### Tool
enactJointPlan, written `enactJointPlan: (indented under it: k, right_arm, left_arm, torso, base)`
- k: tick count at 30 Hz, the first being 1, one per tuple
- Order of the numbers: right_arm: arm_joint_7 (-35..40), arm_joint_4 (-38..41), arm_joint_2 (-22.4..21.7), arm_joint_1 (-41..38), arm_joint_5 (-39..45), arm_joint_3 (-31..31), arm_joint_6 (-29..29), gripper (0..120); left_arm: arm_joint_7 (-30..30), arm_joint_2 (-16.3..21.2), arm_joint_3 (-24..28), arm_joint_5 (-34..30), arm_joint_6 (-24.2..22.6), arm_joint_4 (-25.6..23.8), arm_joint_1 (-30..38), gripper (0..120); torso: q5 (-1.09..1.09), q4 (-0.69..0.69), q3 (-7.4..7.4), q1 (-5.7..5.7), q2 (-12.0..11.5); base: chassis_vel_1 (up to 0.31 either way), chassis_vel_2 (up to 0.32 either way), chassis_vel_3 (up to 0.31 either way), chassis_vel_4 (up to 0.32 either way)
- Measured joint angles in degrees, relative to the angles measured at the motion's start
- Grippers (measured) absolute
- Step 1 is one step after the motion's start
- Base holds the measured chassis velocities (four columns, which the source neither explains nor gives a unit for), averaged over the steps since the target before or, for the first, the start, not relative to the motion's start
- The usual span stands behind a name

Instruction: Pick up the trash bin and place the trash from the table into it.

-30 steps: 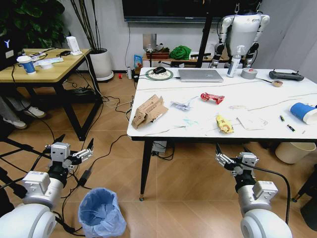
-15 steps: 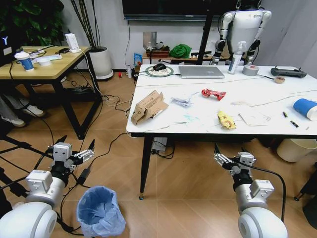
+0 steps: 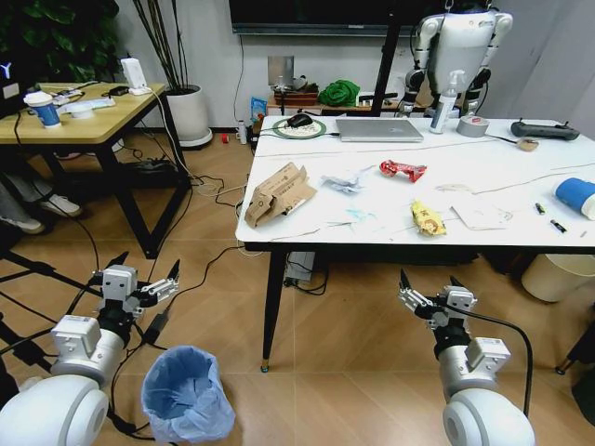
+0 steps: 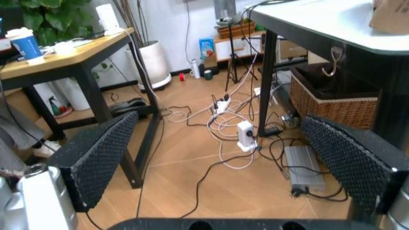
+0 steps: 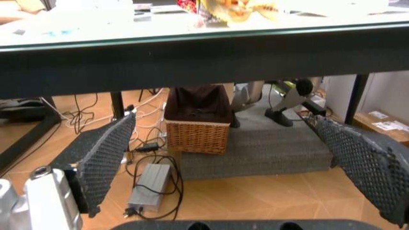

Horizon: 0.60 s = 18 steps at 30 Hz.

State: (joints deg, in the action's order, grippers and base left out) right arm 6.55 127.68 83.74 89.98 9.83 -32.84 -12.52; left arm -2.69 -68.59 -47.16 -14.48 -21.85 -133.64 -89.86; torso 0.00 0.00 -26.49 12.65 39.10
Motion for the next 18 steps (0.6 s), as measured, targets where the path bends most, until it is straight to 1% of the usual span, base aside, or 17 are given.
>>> enactJointPlan:
  k: [4,8,11,12,18]
  right_arm:
    - [0.0,-0.5,0.0,-0.2,0.0,0.2,0.0,100]
    - [0.0,-0.7,0.0,-0.3,0.0,0.2,0.1,100]
    - [0.0,-1.1,0.0,-0.6,0.0,0.3,0.1,100]
    - [0.0,-1.1,0.0,-0.6,0.0,0.3,0.1,100]
    - [-0.1,-2.1,0.4,-1.3,-0.4,0.8,0.4,100]
  left_arm:
    - [-0.4,-0.1,0.0,0.3,0.0,0.0,0.0,100]
    - [-0.4,-0.2,0.0,0.3,0.0,0.1,-0.1,100]
    - [-0.5,-0.3,0.0,0.4,0.0,0.5,-0.2,100]
    - [-0.5,-0.3,0.0,0.4,0.0,0.5,-0.2,100]
    - [-0.6,-0.2,0.0,0.4,0.1,0.8,-0.1,100]
  torso:
    - [0.0,0.0,0.78,-0.47,-1.3]
    - [0.0,0.0,1.09,-0.67,-1.8]
    - [0.0,0.0,1.84,-1.08,-2.9]
    - [0.0,0.0,1.84,-1.08,-2.9]
    - [0.0,0.0,2.94,-1.78,-4.7]
  base:
    - [0.0,0.0,0.0,0.0]
    - [0.0,0.0,0.0,0.0]
    - [0.0,0.0,0.0,0.0]
    - [0.0,0.0,0.0,0.0]
    - [0.0,0.0,0.0,0.0]
